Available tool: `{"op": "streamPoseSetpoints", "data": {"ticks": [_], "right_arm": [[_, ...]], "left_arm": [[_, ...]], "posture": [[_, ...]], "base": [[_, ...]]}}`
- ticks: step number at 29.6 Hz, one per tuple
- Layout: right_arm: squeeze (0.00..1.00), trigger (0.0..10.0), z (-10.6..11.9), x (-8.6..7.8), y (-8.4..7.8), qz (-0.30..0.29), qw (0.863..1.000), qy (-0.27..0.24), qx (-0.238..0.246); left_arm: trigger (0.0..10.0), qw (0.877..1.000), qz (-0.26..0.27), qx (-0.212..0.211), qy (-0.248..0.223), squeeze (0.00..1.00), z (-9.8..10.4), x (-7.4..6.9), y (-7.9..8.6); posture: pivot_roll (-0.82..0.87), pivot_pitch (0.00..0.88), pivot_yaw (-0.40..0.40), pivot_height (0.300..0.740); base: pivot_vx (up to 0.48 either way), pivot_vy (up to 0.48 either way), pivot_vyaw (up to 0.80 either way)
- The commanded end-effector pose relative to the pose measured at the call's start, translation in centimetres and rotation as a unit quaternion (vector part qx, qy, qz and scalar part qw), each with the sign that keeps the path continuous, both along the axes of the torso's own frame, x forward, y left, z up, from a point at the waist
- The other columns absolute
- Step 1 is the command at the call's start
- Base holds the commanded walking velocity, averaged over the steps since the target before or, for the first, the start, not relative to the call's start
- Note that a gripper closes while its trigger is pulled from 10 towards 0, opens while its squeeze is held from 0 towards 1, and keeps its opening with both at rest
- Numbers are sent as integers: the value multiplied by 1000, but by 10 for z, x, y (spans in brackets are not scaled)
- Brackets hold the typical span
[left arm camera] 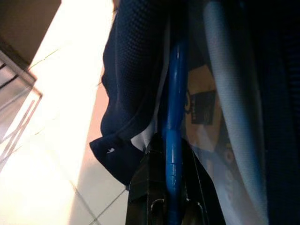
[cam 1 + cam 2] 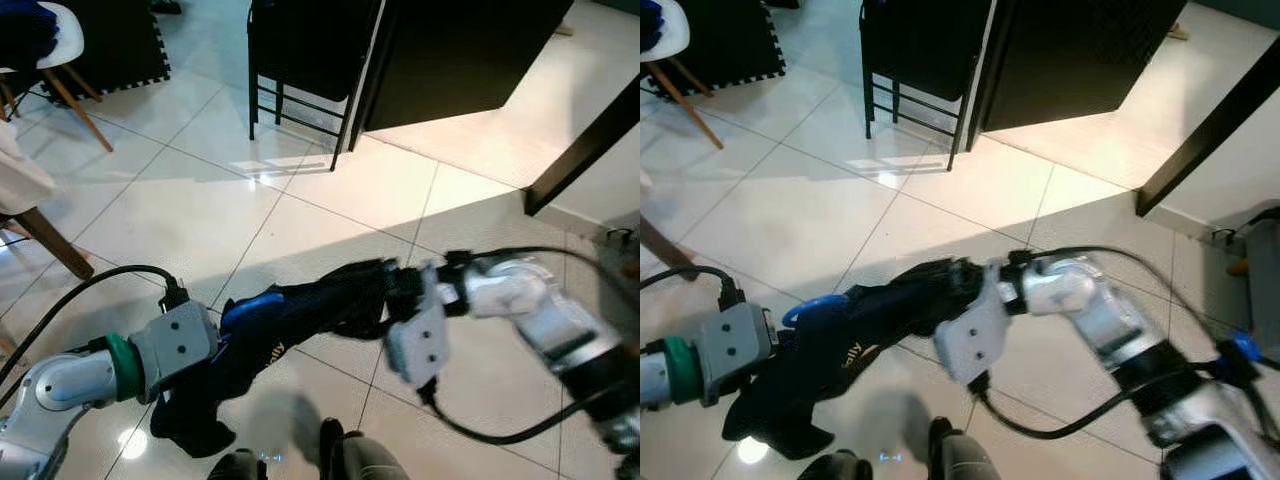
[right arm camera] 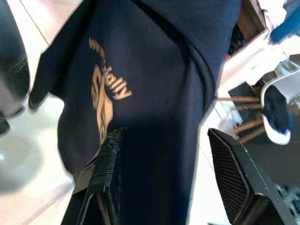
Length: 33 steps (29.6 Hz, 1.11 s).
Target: Hang hanger
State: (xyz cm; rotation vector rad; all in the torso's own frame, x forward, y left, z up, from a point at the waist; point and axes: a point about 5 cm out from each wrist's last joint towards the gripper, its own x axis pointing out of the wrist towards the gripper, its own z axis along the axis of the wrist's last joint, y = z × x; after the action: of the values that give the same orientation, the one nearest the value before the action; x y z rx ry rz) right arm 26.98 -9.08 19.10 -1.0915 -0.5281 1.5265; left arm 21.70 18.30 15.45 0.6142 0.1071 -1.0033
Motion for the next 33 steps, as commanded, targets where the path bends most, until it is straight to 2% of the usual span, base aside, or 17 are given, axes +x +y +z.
{"op": "streamPoseSetpoints", "data": {"ticks": [1, 6, 7, 9, 10, 19, 33], "right_arm": [[0, 10000, -6, 0, 0, 3, 1000, 10, -7], [0, 10000, -15, -4, 7, 15, 999, 49, -17], [0, 6157, -19, -8, 9, 24, 997, 70, -19], [0, 6157, -20, -9, 10, 25, 997, 74, -19], [0, 0, -20, -10, 9, 26, 996, 83, -16], [0, 0, -22, -10, 3, 27, 992, 119, -31], [0, 0, -19, -9, 5, 18, 989, 144, -7]], "left_arm": [[10000, 999, -34, -7, 0, 0, 5, -4, -9], [10000, 998, -58, -9, -3, 0, 8, -4, -17], [10000, 998, -62, -7, -6, 0, 8, -3, -19], [10000, 998, -63, -6, -7, 0, 8, -3, -20], [10000, 998, -63, 0, -8, 0, 7, -2, -19], [10000, 999, -47, 19, -17, 0, 0, 0, -14], [10000, 999, -23, 0, -30, 0, -2, 7, -19]], "posture": [[82, 112, -26, 740], [88, 112, -34, 740], [85, 114, -37, 740], [85, 114, -37, 740], [87, 117, -39, 740], [84, 120, -39, 740], [83, 118, -30, 740]], "base": [[0, 0, 0], [0, 0, 0], [0, 0, 0], [0, 0, 0], [0, 0, 0], [0, 0, 0], [0, 0, 0]]}}
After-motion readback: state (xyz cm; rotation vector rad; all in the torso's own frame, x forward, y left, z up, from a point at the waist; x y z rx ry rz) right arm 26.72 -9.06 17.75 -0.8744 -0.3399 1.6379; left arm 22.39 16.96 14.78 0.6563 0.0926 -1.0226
